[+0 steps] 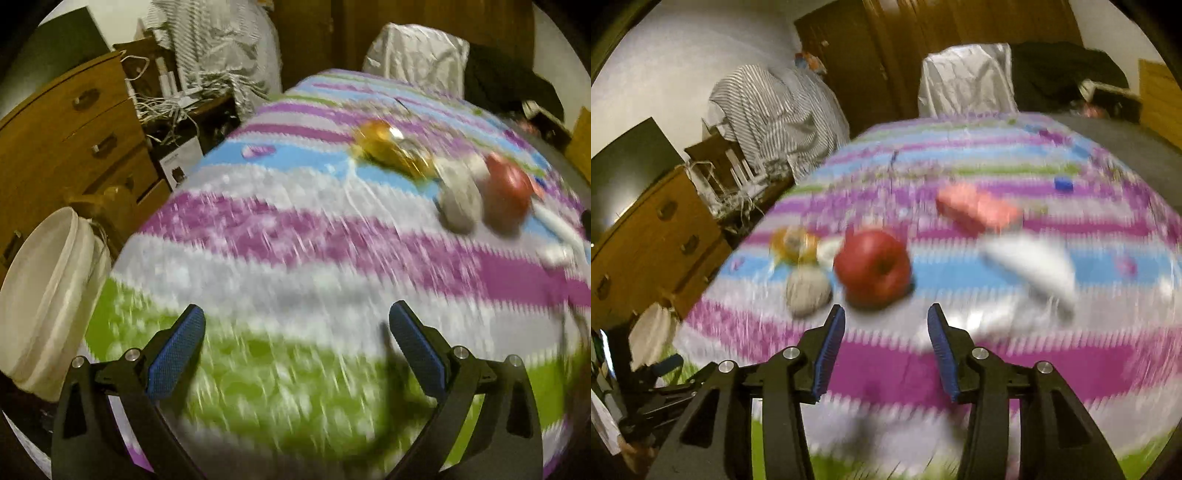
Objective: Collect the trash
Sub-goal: 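Return both tools to the bed toward the red apple and yarn ball, then grasp the white knotted cloth ball with the right tool, then grasp the white foam sheet with the left tool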
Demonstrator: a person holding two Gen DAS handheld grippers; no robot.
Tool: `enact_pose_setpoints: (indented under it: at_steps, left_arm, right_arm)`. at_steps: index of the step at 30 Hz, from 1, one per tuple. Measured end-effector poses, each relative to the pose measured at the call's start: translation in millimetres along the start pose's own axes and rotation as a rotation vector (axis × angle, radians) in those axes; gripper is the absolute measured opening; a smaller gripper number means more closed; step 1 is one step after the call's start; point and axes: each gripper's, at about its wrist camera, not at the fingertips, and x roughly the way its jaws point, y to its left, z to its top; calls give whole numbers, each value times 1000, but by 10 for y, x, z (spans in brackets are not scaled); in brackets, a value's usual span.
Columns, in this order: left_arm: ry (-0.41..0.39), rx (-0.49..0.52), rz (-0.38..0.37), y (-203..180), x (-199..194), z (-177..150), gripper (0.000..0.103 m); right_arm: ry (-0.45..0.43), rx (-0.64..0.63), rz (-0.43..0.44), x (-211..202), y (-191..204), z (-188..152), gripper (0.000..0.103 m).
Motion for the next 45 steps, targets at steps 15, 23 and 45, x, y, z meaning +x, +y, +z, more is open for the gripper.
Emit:
enact_pose_setpoints:
  at_steps: [15,23,45]
  left_arm:
    - [14,-79,-57,165,366,129,97]
    - [-1,-93,-82,218,357,101,97]
    - [-56,164,-192,-678,-478,-137,97]
  right_arm:
    - [798,-226,-66,2315,398,1331,78]
    - [718,-316,-79,2319,633,1306,41]
    - [3,297,-106,-1609,-938,-1165,42]
